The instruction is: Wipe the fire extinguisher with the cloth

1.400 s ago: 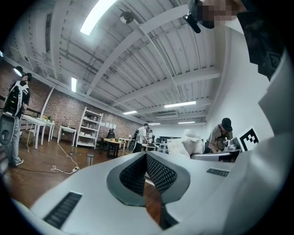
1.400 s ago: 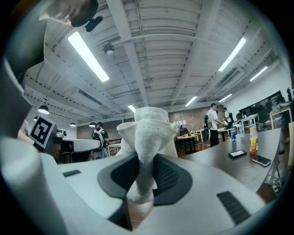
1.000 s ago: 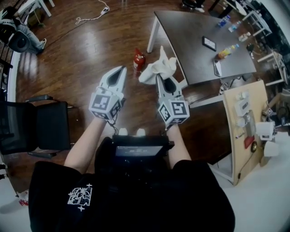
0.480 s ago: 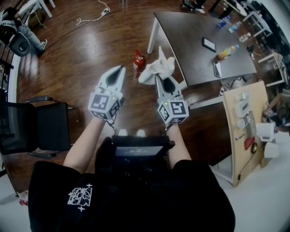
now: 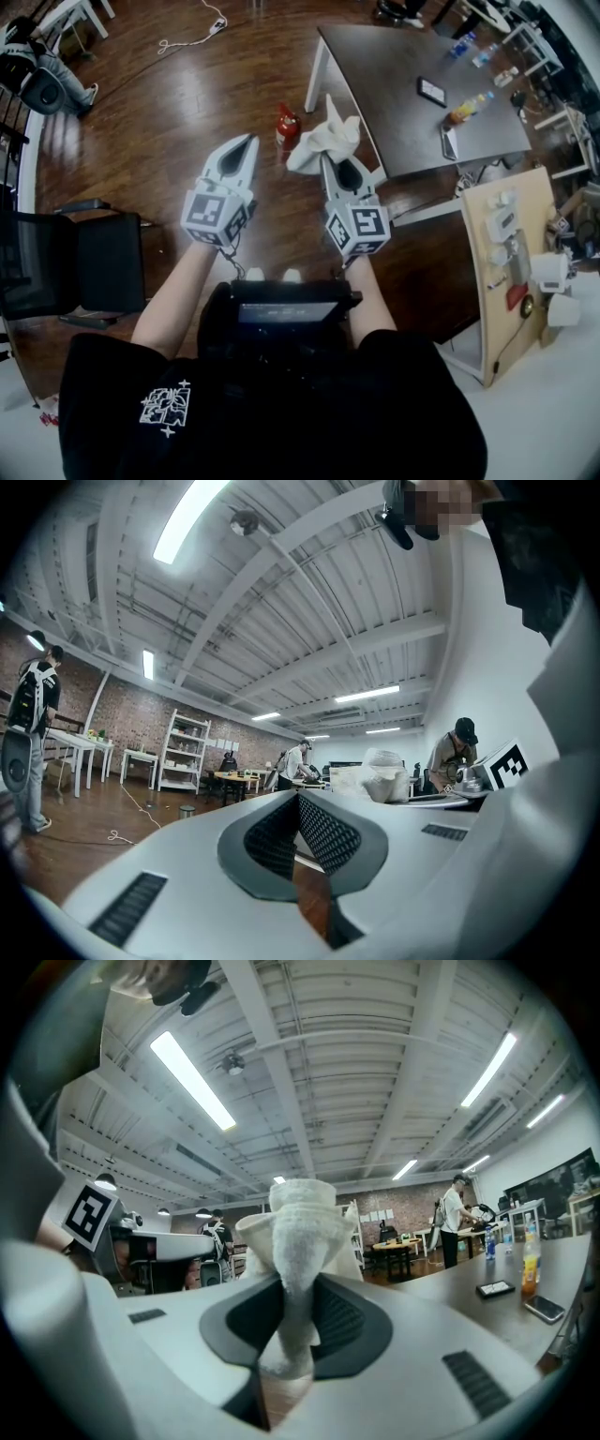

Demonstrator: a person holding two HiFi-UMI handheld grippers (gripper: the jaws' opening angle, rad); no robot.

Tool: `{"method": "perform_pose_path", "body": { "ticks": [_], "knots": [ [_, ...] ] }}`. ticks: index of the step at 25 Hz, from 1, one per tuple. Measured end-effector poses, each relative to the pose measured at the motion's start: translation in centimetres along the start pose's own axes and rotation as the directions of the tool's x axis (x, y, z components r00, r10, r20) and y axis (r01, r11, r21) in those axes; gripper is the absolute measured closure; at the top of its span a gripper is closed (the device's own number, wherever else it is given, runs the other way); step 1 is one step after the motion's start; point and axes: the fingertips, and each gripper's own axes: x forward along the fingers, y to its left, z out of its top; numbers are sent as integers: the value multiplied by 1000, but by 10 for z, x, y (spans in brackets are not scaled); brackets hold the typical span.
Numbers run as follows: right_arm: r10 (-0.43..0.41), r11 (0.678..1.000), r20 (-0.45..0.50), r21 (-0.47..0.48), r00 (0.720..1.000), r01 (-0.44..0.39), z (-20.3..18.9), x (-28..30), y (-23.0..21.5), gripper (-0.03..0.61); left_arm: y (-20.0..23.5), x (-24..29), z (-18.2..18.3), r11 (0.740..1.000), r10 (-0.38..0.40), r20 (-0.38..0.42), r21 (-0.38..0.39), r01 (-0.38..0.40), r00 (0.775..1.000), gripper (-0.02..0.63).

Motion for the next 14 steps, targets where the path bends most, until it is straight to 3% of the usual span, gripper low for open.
{"method": "perform_pose_path", "body": {
  "ticks": [14],
  "knots": [
    [29,1000,-2,-8,1000,-29,-3,-5,5,483,-8,-7,1,1000,9,2,9,-9,1000,612]
  ]
}}
